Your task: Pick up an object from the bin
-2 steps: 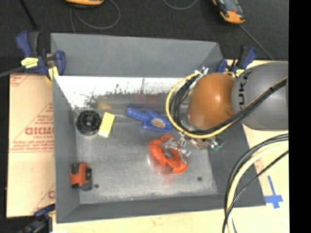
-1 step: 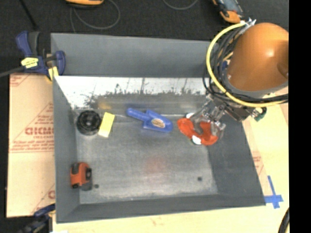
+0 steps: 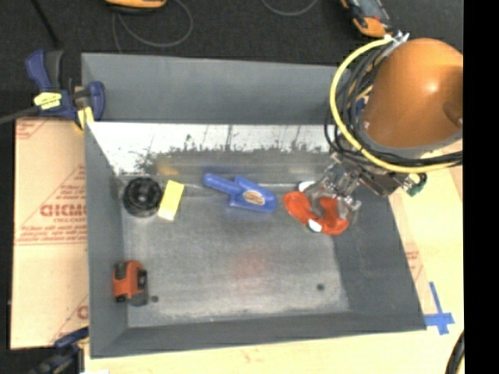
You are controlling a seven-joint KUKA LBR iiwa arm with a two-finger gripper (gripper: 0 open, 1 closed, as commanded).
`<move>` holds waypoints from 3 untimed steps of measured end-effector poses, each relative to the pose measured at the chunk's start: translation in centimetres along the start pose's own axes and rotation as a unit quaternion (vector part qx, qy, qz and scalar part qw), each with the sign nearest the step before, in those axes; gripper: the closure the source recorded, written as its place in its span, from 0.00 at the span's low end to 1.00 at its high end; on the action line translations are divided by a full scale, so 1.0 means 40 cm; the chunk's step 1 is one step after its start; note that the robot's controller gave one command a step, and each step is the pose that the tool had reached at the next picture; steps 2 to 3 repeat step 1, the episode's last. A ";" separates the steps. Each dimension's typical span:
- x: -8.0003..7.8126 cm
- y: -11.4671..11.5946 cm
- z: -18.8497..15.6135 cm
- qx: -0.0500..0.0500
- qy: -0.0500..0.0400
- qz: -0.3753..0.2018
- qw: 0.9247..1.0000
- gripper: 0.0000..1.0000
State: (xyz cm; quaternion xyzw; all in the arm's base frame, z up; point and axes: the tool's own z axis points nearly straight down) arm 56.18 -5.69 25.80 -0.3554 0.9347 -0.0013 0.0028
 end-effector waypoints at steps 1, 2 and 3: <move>-0.185 0.029 -0.118 -0.001 0.000 0.094 0.996 1.00; -0.185 0.029 -0.118 -0.001 0.000 0.094 0.996 1.00; -0.185 0.029 -0.118 -0.001 0.000 0.094 0.996 1.00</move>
Offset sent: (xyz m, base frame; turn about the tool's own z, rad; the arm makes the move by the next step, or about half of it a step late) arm 0.0000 0.0000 0.0000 0.0000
